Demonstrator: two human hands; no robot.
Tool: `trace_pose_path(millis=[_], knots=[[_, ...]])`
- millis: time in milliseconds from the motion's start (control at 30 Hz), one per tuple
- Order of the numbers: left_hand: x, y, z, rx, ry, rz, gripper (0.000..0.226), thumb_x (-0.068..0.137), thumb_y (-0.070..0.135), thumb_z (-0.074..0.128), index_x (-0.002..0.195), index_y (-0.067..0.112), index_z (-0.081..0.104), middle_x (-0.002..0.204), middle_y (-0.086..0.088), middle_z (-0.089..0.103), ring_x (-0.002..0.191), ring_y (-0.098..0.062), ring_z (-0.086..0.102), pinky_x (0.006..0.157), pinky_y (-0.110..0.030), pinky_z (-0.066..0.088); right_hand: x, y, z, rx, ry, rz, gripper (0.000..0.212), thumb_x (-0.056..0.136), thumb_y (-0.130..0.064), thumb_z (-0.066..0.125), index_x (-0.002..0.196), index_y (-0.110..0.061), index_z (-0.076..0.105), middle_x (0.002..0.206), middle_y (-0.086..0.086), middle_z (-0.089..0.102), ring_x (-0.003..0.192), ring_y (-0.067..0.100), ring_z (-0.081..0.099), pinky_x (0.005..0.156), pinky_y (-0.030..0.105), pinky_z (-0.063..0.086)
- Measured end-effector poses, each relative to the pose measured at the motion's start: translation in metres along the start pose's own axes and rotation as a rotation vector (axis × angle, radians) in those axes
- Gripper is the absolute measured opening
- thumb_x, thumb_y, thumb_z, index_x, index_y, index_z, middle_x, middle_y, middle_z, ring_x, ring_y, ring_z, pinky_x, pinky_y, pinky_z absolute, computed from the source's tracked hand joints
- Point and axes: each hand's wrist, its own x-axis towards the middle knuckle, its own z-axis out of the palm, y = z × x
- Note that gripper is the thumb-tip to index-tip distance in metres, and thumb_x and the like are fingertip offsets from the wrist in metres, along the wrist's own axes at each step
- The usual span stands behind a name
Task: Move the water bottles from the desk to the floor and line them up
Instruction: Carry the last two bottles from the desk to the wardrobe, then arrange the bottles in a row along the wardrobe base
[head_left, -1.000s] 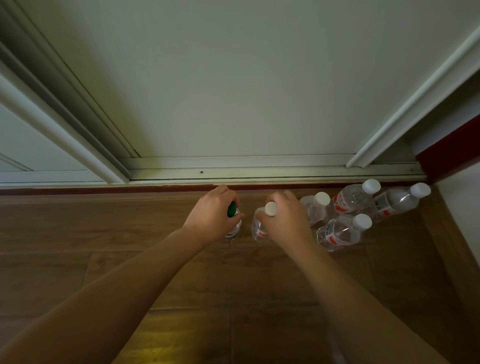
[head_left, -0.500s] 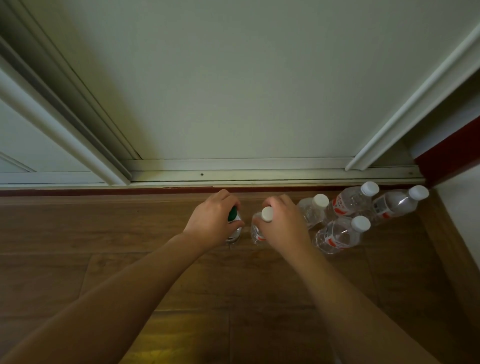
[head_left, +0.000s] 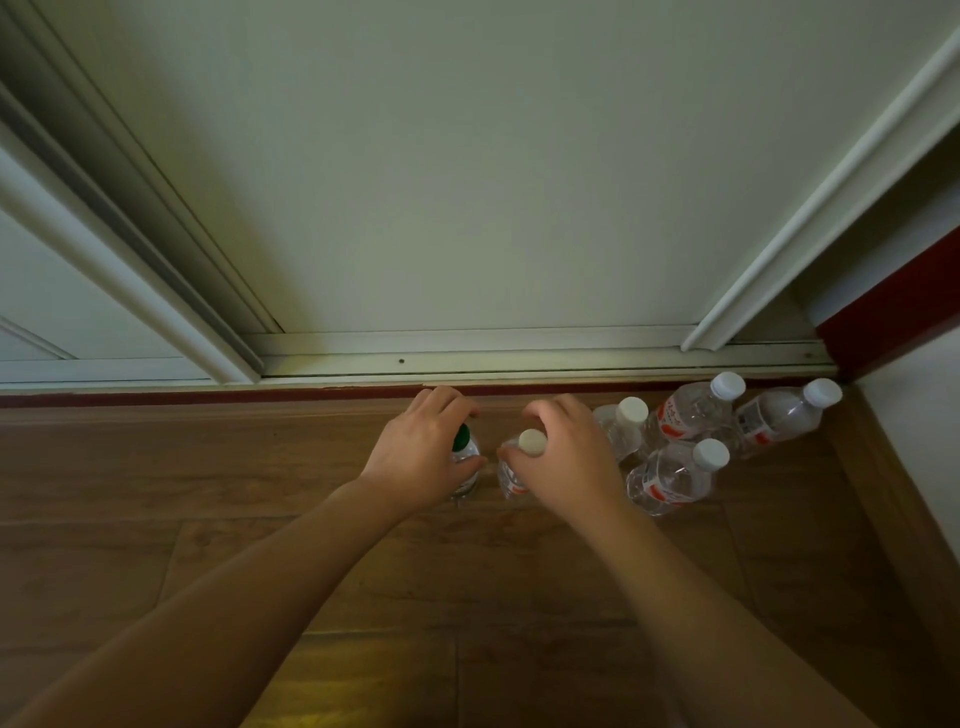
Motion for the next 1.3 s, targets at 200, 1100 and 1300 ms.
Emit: trace_pose_path(millis=[200,1100,1300], knots=[[-0.003,0.011,-0.013,0.007,0.013,-0.022,0.052,0.080,0.039,0.073,0.125,0.020,0.055,0.121,0.005,0.055,0.109,-0.010,0.049,0.089,-0.030,0.049,-0.006,-0.005,-0.017,-0.006,0.000,-0.009,0.051,0.082,-0.047,0.069,0.124,-0.025,0.052,0.115,-0.010,0.046,0.100,0.005,0.041,0.076,0.020,0.034],[-0.002,0.087,-0.148,0.172,0.063,-0.059,0.062,0.097,0.056,0.022,0.150,0.023,0.027,0.158,-0.004,0.026,0.146,-0.022,0.016,0.118,-0.046,0.017,-0.012,-0.070,-0.178,-0.227,-0.004,-0.347,0.059,0.096,-0.045,0.039,0.147,-0.016,0.034,0.151,0.001,0.037,0.138,0.012,0.027,0.109,0.026,0.019],[0.012,0.136,-0.156,0.153,0.013,-0.008,0.067,0.094,0.058,0.016,0.150,0.023,0.026,0.158,-0.004,0.026,0.146,-0.023,0.017,0.118,-0.046,0.017,-0.034,-0.059,-0.216,-0.244,0.004,-0.301,0.059,0.097,-0.045,0.036,0.149,-0.017,0.029,0.154,0.001,0.031,0.140,0.013,0.022,0.112,0.031,0.019]])
